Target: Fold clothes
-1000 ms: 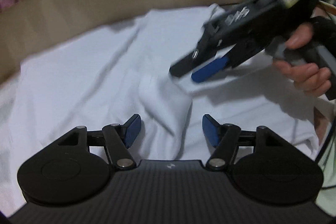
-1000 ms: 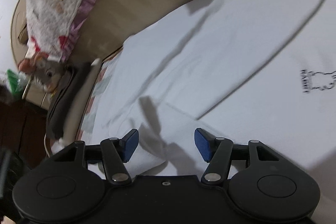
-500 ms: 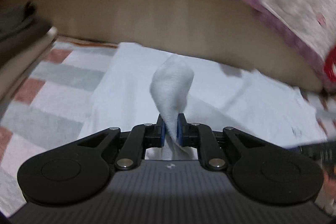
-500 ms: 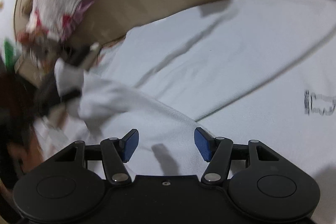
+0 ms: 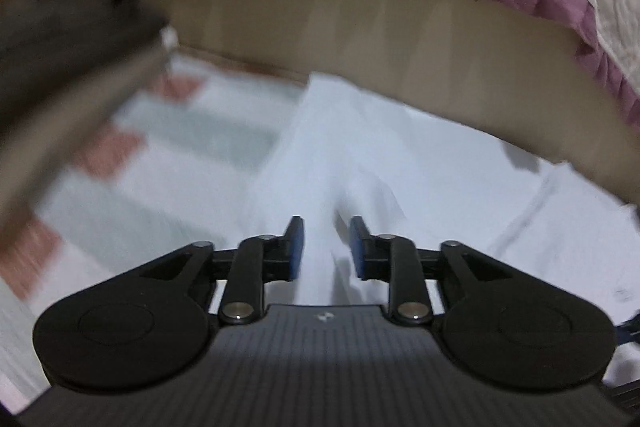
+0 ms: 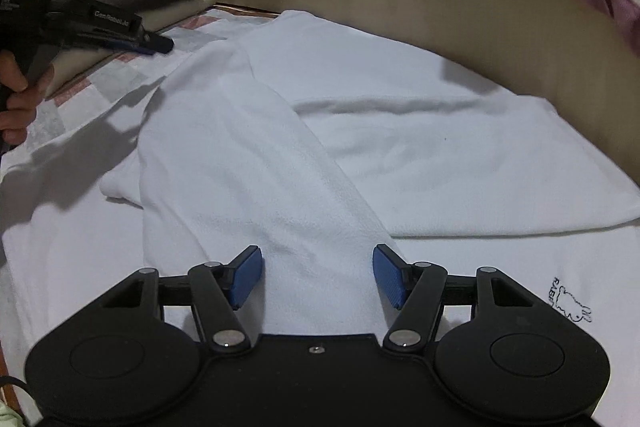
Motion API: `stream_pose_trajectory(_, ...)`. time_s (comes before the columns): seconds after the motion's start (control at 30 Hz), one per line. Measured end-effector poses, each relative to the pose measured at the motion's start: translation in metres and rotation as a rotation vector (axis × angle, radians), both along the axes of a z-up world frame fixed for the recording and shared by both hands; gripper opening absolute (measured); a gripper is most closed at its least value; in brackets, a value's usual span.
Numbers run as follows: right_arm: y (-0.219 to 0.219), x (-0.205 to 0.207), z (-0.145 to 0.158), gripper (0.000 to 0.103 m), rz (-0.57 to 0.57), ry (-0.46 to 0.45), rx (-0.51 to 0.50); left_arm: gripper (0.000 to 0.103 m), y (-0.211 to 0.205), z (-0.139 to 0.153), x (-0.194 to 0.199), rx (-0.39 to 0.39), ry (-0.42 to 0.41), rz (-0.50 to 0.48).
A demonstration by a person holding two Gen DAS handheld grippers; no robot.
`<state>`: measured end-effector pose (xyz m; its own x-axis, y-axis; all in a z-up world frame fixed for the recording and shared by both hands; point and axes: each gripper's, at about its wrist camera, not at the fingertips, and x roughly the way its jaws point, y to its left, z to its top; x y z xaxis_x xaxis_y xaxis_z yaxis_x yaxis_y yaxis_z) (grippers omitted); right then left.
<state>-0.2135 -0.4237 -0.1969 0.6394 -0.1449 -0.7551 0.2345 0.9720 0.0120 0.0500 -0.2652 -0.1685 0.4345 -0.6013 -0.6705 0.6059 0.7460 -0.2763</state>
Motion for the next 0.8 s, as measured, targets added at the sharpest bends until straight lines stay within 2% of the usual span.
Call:
stream_pose_trajectory(0.13, 0.016, -0.001, 0.007, 0.067, 0.094, -0.055, 0.063, 0.041, -0.006, -0.019, 0.007, -0.06, 0.101, -0.052)
stream_pose_trajectory(0.2, 0.025, -0.001, 0.007, 0.067, 0.155, -0.059, 0.107, 0.043, -0.014, -0.029, 0.006, -0.064, 0.086, -0.078)
stream_pose_trajectory(0.33, 0.044, 0.0, -0.001, 0.069, 0.24, -0.014, 0.021, 0.05, -0.024, -0.04, 0.001, -0.065, 0.048, -0.109)
stream_pose_trajectory(0.37, 0.044, 0.0, -0.001, 0.069, 0.243, -0.014, 0.018, 0.049, -0.026, -0.039, -0.001, -0.071, 0.051, -0.129)
stream_pose_trajectory(0.4, 0.041, -0.001, -0.001, 0.069, 0.237, -0.019, 0.034, 0.028, -0.028, -0.037, -0.003, -0.079, 0.047, -0.156)
stream_pose_trajectory(0.43, 0.038, -0.002, -0.001, 0.069, 0.229, -0.024, 0.052, 0.006, -0.03, -0.033, -0.007, -0.079, 0.021, -0.177)
stream_pose_trajectory(0.53, 0.033, -0.003, 0.0, 0.069, 0.219, -0.034, 0.082, 0.006, -0.036, -0.01, -0.027, -0.02, -0.175, -0.187)
stream_pose_trajectory(0.6, 0.036, -0.004, 0.0, 0.069, 0.224, -0.033, 0.072, 0.006, -0.042, 0.004, -0.043, 0.071, -0.358, -0.16)
stream_pose_trajectory(0.63, 0.038, -0.003, 0.0, 0.07, 0.228, -0.032, 0.066, 0.01, -0.044, 0.009, -0.051, 0.124, -0.467, -0.139)
stream_pose_trajectory(0.67, 0.039, -0.003, 0.0, 0.07, 0.231, -0.03, 0.059, 0.011, -0.045, 0.011, -0.055, 0.169, -0.527, -0.115)
stream_pose_trajectory(0.73, 0.041, -0.003, 0.0, 0.07, 0.234, -0.029, 0.052, 0.012, -0.044, 0.01, -0.053, 0.243, -0.564, -0.062)
stream_pose_trajectory(0.77, 0.04, -0.004, 0.001, 0.07, 0.233, -0.031, 0.055, 0.012, -0.041, 0.01, -0.049, 0.257, -0.539, -0.037)
stream_pose_trajectory(0.8, 0.04, -0.004, 0.0, 0.07, 0.231, -0.032, 0.059, 0.016, -0.036, 0.008, -0.041, 0.245, -0.463, -0.016)
